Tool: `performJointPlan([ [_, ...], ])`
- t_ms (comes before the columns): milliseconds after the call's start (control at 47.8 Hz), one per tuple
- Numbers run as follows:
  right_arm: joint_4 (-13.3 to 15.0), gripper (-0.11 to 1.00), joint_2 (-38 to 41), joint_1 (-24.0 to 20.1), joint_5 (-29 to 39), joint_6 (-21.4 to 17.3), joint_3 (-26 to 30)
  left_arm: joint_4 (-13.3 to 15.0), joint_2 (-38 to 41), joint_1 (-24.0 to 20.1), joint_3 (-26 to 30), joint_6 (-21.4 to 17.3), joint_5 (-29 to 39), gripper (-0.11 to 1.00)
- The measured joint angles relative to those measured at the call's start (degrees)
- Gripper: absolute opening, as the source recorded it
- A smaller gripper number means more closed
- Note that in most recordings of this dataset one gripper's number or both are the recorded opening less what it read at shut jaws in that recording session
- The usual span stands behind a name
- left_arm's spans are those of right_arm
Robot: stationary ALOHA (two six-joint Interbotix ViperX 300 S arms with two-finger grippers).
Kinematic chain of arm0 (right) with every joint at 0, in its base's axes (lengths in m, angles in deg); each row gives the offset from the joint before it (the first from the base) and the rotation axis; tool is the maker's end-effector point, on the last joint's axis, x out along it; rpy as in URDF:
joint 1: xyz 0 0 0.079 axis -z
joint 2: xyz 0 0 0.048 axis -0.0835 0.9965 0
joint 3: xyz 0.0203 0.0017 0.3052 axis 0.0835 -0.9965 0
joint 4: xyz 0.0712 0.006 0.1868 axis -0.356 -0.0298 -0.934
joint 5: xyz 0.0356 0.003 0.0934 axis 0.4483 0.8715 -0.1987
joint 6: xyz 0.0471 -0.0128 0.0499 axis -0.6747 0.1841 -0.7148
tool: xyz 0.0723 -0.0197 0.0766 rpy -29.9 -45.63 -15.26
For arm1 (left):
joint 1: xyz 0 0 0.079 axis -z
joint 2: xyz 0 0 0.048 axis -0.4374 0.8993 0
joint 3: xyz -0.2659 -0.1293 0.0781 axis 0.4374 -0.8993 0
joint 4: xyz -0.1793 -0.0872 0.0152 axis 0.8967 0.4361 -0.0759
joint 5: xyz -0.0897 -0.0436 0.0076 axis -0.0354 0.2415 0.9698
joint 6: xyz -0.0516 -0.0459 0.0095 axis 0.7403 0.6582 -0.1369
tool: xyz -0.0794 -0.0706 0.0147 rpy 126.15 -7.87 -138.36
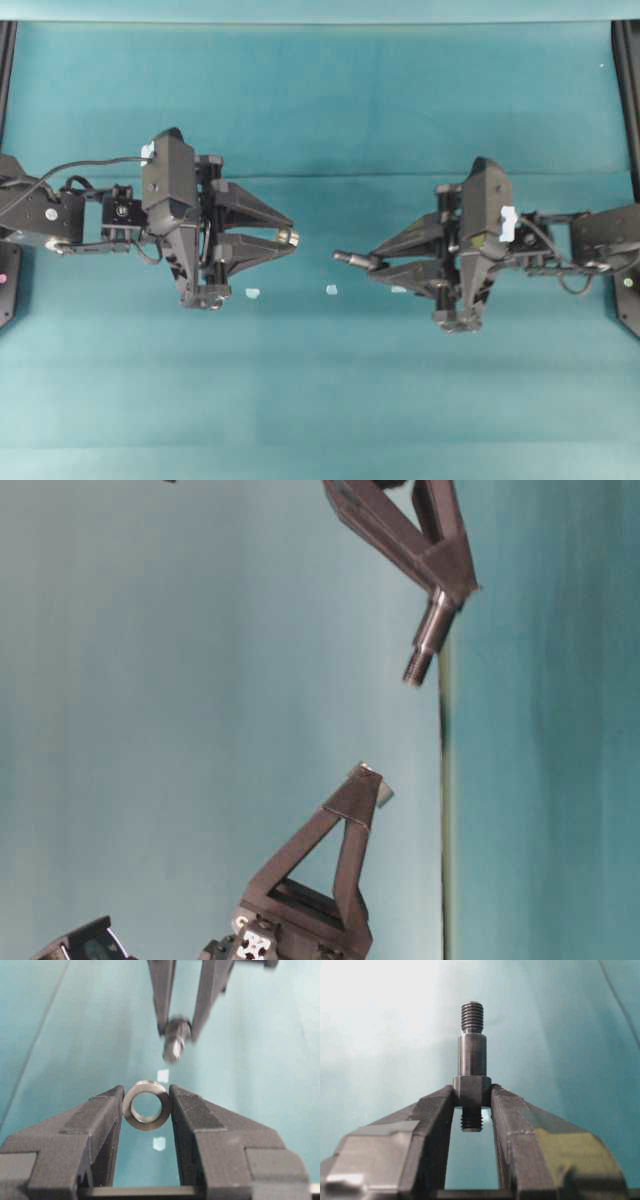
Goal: Insert the washer onto the shaft with both hands.
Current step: 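Lift the washer and shaft and rotate them to face each other, then bring the left-held washer toward the upright shaft tip in the right gripper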
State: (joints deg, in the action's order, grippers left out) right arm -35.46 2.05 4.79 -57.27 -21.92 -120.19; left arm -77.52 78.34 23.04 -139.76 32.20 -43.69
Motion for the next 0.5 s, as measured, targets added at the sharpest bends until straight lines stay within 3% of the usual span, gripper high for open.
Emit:
performJointPlan([
  [209,-0.1,0.00,2.9,-0.3,-5.3,0.0,0.0,0.0,0.0,0.0,0.1,1.1,-1.3,0.35],
  [502,0.0,0.00,3.5,-0.3,-6.3,0.0,0.1,0.0,0.0,0.1,0.1,1.8,-1.8,0.35],
])
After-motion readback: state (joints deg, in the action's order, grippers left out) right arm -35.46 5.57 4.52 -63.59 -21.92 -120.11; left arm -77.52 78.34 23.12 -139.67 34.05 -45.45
